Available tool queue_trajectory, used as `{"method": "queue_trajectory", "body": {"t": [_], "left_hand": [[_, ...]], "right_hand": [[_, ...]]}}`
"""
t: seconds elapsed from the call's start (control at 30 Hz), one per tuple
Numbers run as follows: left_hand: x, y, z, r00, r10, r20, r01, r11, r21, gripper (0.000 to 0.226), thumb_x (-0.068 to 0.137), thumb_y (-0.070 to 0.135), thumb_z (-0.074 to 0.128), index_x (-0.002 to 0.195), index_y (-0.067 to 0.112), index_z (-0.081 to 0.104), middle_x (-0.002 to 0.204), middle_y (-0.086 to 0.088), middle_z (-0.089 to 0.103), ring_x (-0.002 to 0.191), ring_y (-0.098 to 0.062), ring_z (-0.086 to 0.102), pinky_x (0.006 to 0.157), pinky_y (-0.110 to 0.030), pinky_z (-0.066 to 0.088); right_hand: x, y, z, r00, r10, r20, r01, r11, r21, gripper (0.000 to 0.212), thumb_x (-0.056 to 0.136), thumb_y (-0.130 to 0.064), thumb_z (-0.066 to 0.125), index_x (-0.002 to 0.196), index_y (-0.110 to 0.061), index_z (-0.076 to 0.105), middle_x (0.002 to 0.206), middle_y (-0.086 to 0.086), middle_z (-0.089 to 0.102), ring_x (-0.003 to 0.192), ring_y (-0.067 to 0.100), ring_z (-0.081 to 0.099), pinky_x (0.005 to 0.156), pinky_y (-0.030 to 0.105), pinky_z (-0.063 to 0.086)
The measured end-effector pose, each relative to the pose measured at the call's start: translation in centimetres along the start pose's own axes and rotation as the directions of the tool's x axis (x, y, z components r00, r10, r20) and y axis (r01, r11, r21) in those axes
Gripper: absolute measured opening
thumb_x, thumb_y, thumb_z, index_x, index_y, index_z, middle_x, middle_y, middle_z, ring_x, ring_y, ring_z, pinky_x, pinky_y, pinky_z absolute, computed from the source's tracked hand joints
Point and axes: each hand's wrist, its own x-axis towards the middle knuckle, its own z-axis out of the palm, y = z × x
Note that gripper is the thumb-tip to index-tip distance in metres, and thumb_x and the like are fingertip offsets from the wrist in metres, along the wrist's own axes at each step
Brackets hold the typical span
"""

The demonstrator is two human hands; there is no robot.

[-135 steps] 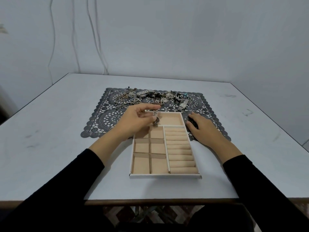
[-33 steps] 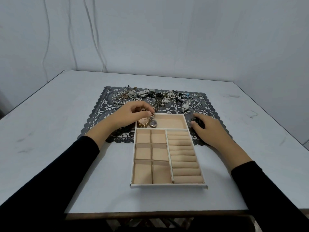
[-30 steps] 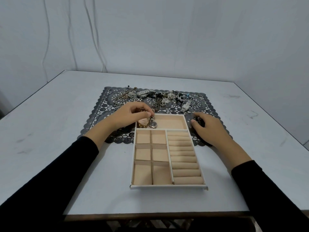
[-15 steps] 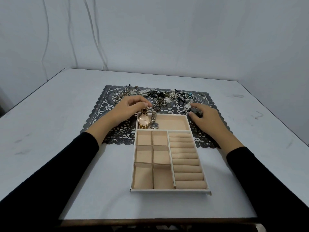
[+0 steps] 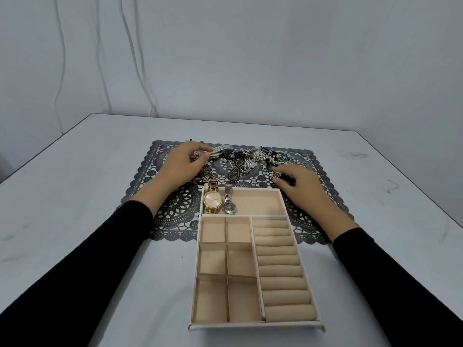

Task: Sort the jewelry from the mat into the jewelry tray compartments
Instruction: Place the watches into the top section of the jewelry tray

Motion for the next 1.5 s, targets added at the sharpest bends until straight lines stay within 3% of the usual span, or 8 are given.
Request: {"method": "queue_trajectory", "body": {"t": [0.13, 0.3, 0.57, 0.7, 0.93, 1.13, 1.37, 1.5], "left_hand": [[1.4, -0.4, 0.3, 0.995, 0.049, 0.091, -0.059, 0.993, 0.103, 0.023, 0.093, 0.02, 0.063, 0.116, 0.02, 0.069, 0.124, 0.002, 0.065, 0.118, -0.014, 0.056, 0.107, -0.036, 0.041], [2.9, -0.5, 0.5, 0.987, 0.038, 0.158, -0.068, 0.981, 0.184, 0.026, 0.092, 0.021, 0.064, 0.117, 0.022, 0.068, 0.126, 0.002, 0.065, 0.12, -0.015, 0.055, 0.101, -0.024, 0.036], [3.7, 0.0, 0.5, 0.973, -0.005, 0.231, -0.056, 0.964, 0.26, 0.029, 0.086, 0.021, 0.066, 0.115, 0.026, 0.068, 0.123, -0.001, 0.065, 0.114, -0.018, 0.057, 0.096, -0.029, 0.041], [3.7, 0.3, 0.5, 0.963, 0.0, 0.268, -0.079, 0.956, 0.283, 0.032, 0.086, 0.02, 0.065, 0.117, 0.029, 0.067, 0.122, -0.003, 0.061, 0.115, -0.02, 0.054, 0.095, -0.03, 0.039], [3.8, 0.8, 0.0, 0.93, 0.032, 0.365, -0.134, 0.957, 0.259, 0.04, 0.084, 0.019, 0.066, 0.121, 0.034, 0.066, 0.117, 0.003, 0.053, 0.105, -0.01, 0.047, 0.096, -0.027, 0.037], [3.6, 0.3, 0.6, 0.933, 0.094, 0.348, -0.186, 0.952, 0.242, 0.035, 0.088, 0.026, 0.067, 0.123, 0.03, 0.066, 0.117, 0.001, 0.055, 0.104, -0.01, 0.05, 0.092, -0.024, 0.035], [3.3, -0.1, 1.4, 0.934, 0.19, 0.302, -0.261, 0.941, 0.215, 0.029, 0.095, 0.029, 0.059, 0.122, 0.02, 0.067, 0.106, 0.001, 0.054, 0.098, -0.012, 0.051, 0.09, -0.026, 0.038], [3.4, -0.2, 1.6, 0.936, 0.243, 0.256, -0.3, 0.93, 0.212, 0.027, 0.1, 0.023, 0.052, 0.119, 0.011, 0.066, 0.117, -0.002, 0.058, 0.106, -0.012, 0.052, 0.095, -0.022, 0.036]], "right_hand": [[0.9, 0.3, 0.4, 1.0, -0.009, 0.017, 0.009, 1.0, 0.006, 0.033, 0.089, -0.024, 0.065, 0.122, -0.02, 0.065, 0.128, 0.002, 0.061, 0.122, 0.016, 0.053, 0.107, 0.026, 0.034], [1.7, 0.8, 0.4, 0.998, -0.017, 0.055, 0.016, 1.0, 0.016, 0.035, 0.088, -0.026, 0.066, 0.124, -0.022, 0.064, 0.131, 0.001, 0.059, 0.123, 0.017, 0.051, 0.109, 0.035, 0.036], [2.7, 1.1, 0.5, 0.997, -0.035, 0.064, 0.033, 0.999, 0.039, 0.027, 0.087, -0.018, 0.067, 0.113, -0.026, 0.07, 0.12, -0.003, 0.063, 0.109, 0.012, 0.056, 0.088, 0.014, 0.034], [2.7, 0.8, 0.4, 0.997, -0.062, 0.039, 0.061, 0.998, 0.029, 0.024, 0.086, -0.018, 0.069, 0.109, -0.023, 0.073, 0.11, -0.001, 0.064, 0.098, 0.014, 0.057, 0.076, -0.003, 0.03], [3.0, 0.8, -0.2, 0.989, -0.128, 0.074, 0.123, 0.99, 0.071, 0.021, 0.089, -0.02, 0.065, 0.108, -0.027, 0.072, 0.108, -0.007, 0.059, 0.102, 0.006, 0.052, 0.08, -0.001, 0.032], [3.3, 0.8, -0.5, 0.963, -0.214, 0.162, 0.195, 0.973, 0.125, 0.026, 0.091, -0.008, 0.06, 0.102, -0.028, 0.073, 0.117, -0.01, 0.064, 0.112, 0.006, 0.055, 0.096, 0.023, 0.042], [3.8, 0.7, -0.4, 0.959, -0.191, 0.209, 0.159, 0.974, 0.163, 0.023, 0.091, -0.011, 0.062, 0.101, -0.03, 0.071, 0.104, -0.009, 0.069, 0.101, 0.006, 0.06, 0.088, 0.02, 0.045], [3.9, 0.1, -1.0, 0.944, -0.208, 0.256, 0.174, 0.973, 0.151, 0.015, 0.088, -0.012, 0.066, 0.094, -0.025, 0.069, 0.094, -0.018, 0.061, 0.091, -0.008, 0.053, 0.079, 0.0, 0.035]]}}
